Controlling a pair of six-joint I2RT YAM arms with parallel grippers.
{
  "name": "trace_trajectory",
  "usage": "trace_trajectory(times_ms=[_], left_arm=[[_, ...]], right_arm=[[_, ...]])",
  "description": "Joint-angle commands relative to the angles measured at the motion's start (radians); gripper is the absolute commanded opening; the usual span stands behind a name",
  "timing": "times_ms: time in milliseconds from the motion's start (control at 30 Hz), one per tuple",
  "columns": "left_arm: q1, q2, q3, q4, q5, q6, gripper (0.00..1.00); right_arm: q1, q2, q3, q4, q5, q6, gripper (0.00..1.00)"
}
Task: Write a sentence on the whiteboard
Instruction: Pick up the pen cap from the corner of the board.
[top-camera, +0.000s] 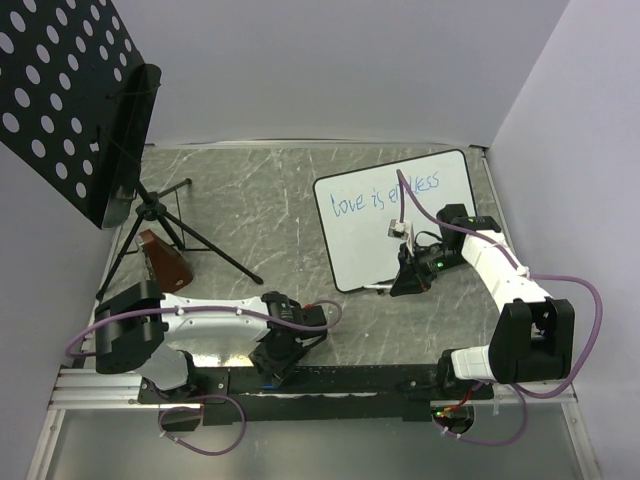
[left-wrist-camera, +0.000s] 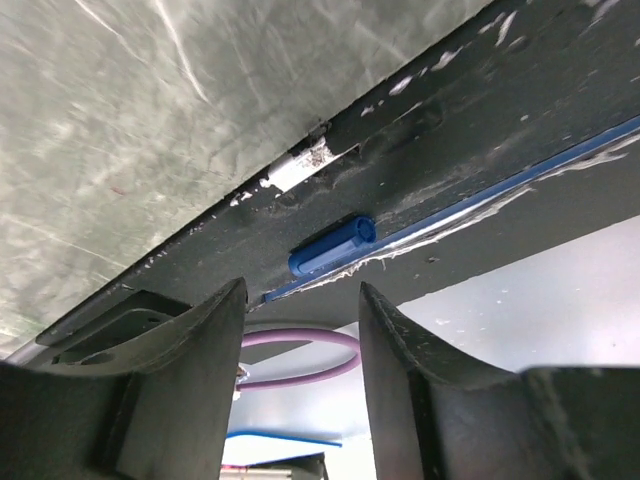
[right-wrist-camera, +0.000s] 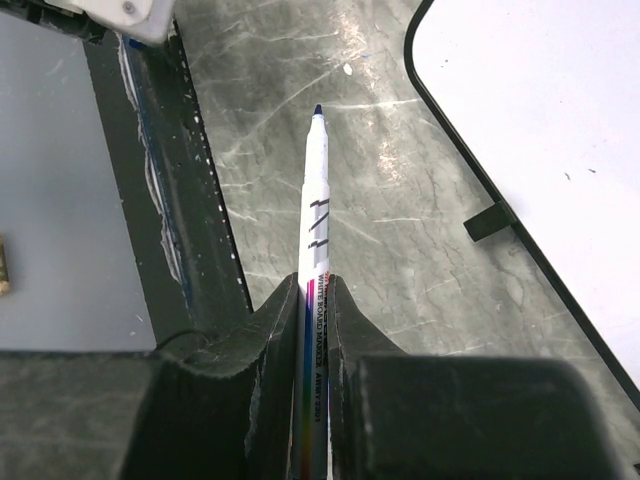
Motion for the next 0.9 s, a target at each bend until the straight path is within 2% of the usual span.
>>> trace_trajectory(times_ms=[0,400,433,500,600,633,733,867], left_arm=[[-0.004,0.008,-0.033,0.034,0.054,0.032,0.52],[-0.006,0.092,-0.054,0.133,0.095,0.055,0.49],[-0.004,0.102,-0.057,0.136,0.101,0.055,0.41],[-0.004,0.132,-0.064,0.129,0.1,0.052,0.38],[-0.004,0.146,-0.074,0.12,0.088,0.04,0.25],[-0.004,0.145,-0.071,0.111,0.073,0.035,0.18],[-0.006,0.129,-0.058,0.097,0.04,0.021,0.08],[0.011,0.094,-0.018,0.103,-0.012,0.004,0.01]], right_arm=[[-0.015,-0.04,0.021,-0.022,-0.046,-0.049,0.0],[-0.026,-0.043,0.026,-0.036,-0.057,-0.058,0.0],[-0.028,-0.045,0.026,-0.04,-0.058,-0.061,0.0],[-0.031,-0.045,0.026,-0.043,-0.06,-0.066,0.0],[-0.032,-0.045,0.028,-0.048,-0.064,-0.069,0.0],[-0.034,-0.045,0.028,-0.05,-0.064,-0.069,0.0],[-0.034,-0.046,0.029,-0.051,-0.066,-0.07,0.0],[-0.034,-0.049,0.029,-0.051,-0.067,-0.069,0.0]])
